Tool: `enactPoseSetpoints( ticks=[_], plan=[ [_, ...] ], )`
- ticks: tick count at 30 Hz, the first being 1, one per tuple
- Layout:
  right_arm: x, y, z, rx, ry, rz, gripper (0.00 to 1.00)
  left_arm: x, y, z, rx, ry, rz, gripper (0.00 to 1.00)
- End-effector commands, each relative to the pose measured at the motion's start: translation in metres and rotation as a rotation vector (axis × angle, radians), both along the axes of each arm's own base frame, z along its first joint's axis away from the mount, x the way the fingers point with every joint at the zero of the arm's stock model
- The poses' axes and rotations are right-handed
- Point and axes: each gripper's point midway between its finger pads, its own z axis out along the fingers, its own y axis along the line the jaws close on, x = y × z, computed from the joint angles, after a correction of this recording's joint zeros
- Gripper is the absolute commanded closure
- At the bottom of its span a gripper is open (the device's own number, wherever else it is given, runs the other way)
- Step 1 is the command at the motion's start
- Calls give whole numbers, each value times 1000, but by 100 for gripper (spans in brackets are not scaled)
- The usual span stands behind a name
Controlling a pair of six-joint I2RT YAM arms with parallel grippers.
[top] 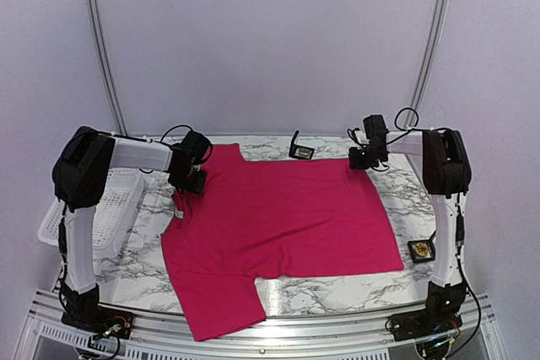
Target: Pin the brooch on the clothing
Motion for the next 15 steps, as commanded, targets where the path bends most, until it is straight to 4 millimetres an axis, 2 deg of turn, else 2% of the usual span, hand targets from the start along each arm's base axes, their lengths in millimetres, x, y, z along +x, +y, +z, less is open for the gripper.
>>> enactPoseSetpoints(
  ticks=[1, 5, 10, 12, 15],
  plan=[
    [3, -18, -3, 1, 0, -55, 100, -25, 19, -7, 31, 49, 78, 53],
    [1, -29, -12, -3, 23, -85, 100, -60, 38, -21, 61, 127, 114, 53],
    [5, -33, -11, -5, 13, -85, 100, -106, 64, -37, 116, 216, 151, 53],
    [7, -28, -10, 9, 13, -63, 100, -112, 64, -38, 101, 225, 151, 51],
    [10, -20, -1, 43, 3, -24, 100, -99, 56, -27, 83, 191, 123, 44]
  ],
)
